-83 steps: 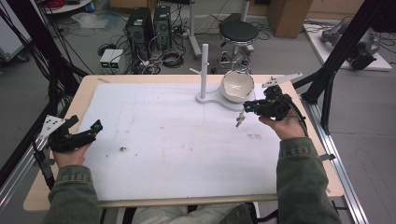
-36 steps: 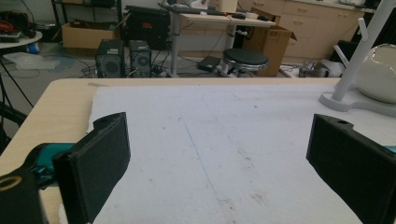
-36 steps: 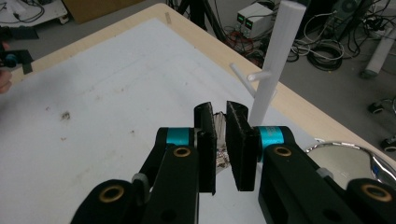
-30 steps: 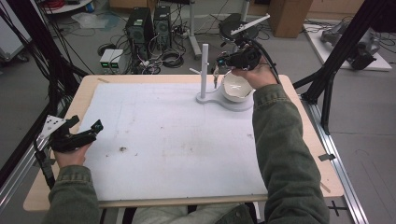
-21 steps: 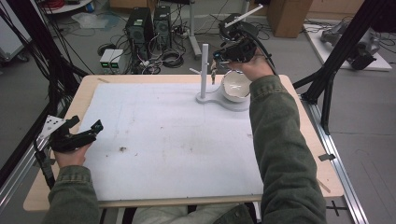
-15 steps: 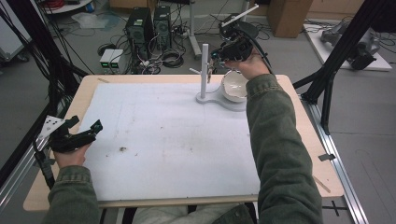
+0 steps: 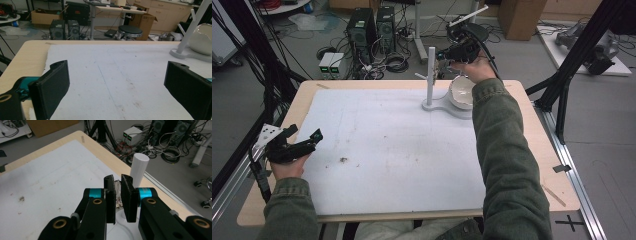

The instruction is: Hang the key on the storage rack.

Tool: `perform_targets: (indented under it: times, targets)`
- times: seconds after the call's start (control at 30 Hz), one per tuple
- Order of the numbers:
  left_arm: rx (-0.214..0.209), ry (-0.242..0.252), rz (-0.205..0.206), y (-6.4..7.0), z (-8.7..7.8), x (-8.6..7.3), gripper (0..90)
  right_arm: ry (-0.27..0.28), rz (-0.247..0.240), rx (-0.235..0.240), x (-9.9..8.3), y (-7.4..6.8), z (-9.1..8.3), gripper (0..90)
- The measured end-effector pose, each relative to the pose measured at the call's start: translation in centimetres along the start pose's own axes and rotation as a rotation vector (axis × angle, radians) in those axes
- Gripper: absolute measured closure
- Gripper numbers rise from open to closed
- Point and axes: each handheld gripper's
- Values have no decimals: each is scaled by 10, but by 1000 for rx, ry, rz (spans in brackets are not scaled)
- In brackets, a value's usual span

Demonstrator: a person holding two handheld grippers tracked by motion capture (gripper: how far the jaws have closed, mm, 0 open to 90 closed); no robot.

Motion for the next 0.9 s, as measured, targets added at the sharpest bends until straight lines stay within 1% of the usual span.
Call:
perform_targets:
  times: [0.03, 0.17, 0.27, 0.43, 0.57, 0.63, 0.8, 0.9]
  targets:
    - [-2, 0, 1, 0, 0, 0, 66, 3, -7, -4, 0, 1, 1, 827]
    - [-2, 0, 1, 0, 0, 0, 66, 4, 13, -13, -2, 4, 5, 826]
    - [1, 3, 0, 0, 0, 0, 66, 25, 19, -14, -2, 7, 8, 826]
    - [4, 7, -3, 0, 0, 0, 67, 43, 32, -20, -3, 8, 13, 826]
    - [4, 8, -4, -1, 0, 0, 67, 55, 40, -40, -3, 6, 18, 827]
    - [5, 7, -3, -1, -1, 0, 67, 63, 38, -61, -2, 6, 20, 827]
    - [6, 11, -8, -1, -1, 0, 66, 53, 47, -76, -4, 6, 26, 826]
    - [6, 12, -9, -2, -1, 0, 67, 33, 48, -85, -5, 5, 30, 826]
Point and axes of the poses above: each handheld gripper's, and its own axes: z roughly forward along the jaws, x roughly out of its top, y roughly to its right, and after that the axes turned 13 degrees about y, right-handed
